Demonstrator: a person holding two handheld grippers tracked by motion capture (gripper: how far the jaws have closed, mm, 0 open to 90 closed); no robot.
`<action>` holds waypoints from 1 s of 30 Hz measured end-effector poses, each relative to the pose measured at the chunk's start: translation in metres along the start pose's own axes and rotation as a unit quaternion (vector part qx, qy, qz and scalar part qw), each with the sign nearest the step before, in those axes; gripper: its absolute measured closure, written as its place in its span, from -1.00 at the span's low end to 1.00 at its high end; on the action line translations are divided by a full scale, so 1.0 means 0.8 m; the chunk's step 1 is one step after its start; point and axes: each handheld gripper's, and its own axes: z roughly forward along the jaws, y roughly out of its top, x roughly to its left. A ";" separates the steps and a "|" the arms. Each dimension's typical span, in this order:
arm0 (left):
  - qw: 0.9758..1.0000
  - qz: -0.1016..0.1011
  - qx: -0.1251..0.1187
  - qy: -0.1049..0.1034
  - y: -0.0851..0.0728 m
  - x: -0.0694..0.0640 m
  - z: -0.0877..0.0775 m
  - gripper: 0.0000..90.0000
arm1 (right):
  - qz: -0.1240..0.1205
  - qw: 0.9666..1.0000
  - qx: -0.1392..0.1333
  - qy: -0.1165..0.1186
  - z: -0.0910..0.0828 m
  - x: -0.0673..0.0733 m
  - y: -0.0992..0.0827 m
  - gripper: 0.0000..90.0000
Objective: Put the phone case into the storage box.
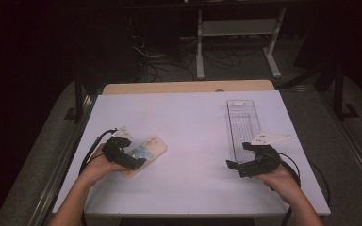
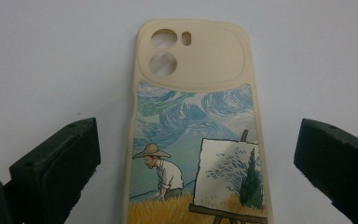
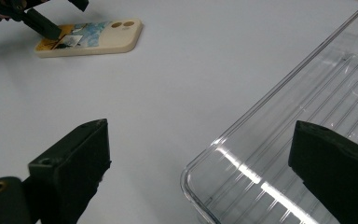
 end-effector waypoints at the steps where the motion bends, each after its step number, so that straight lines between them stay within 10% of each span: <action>1: 1.000 0.003 0.004 0.001 0.000 0.000 0.000 -1.00 | 0.002 1.000 0.001 0.000 0.000 0.001 0.000 -0.90; 30: 0.999 0.026 0.037 0.008 -0.007 -0.004 0.023 -0.94 | -0.001 1.000 0.000 0.000 0.000 -0.001 0.000 -0.89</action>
